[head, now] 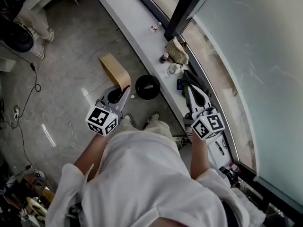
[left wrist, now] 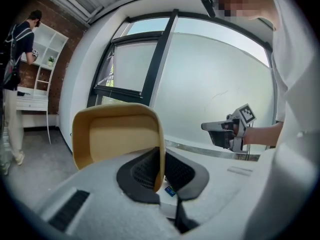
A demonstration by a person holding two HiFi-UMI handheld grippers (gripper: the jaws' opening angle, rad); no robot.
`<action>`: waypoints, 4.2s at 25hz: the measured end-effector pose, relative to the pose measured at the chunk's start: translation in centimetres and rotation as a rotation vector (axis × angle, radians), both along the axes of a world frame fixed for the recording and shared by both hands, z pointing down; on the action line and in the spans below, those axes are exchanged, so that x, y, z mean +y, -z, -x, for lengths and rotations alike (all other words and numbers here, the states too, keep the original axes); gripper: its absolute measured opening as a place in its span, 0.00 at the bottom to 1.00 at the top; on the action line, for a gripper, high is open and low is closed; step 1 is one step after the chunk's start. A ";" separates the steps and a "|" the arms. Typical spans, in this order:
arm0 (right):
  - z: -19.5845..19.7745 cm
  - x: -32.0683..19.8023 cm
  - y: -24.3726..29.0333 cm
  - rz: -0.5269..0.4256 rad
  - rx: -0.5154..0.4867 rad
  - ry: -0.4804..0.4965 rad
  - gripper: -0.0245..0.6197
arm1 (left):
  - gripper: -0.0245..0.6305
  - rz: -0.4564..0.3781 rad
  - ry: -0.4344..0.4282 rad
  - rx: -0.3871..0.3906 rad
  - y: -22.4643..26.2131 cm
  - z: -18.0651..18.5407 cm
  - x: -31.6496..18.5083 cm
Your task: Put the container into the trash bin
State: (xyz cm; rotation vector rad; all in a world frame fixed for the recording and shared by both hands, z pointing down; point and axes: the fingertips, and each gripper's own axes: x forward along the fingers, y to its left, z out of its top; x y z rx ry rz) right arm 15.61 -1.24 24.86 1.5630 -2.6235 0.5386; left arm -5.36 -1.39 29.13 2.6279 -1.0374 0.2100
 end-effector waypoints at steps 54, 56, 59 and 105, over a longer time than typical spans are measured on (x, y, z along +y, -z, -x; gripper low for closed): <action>3.6 -4.2 -37.7 0.385 0.097 0.210 0.04 | 0.07 0.532 -0.397 -0.392 -51.0 -10.8 -0.3; 3.5 -4.2 -38.6 0.395 0.100 0.226 0.04 | 0.07 0.553 -0.389 -0.393 -52.2 -11.4 -0.4; 3.6 -4.4 -39.8 0.397 0.110 0.247 0.04 | 0.07 0.559 -0.435 -0.420 -54.1 -12.5 -0.1; 0.8 -1.8 -55.1 0.511 0.101 0.259 0.04 | 0.07 1.062 -0.645 -0.602 -81.3 -17.5 1.2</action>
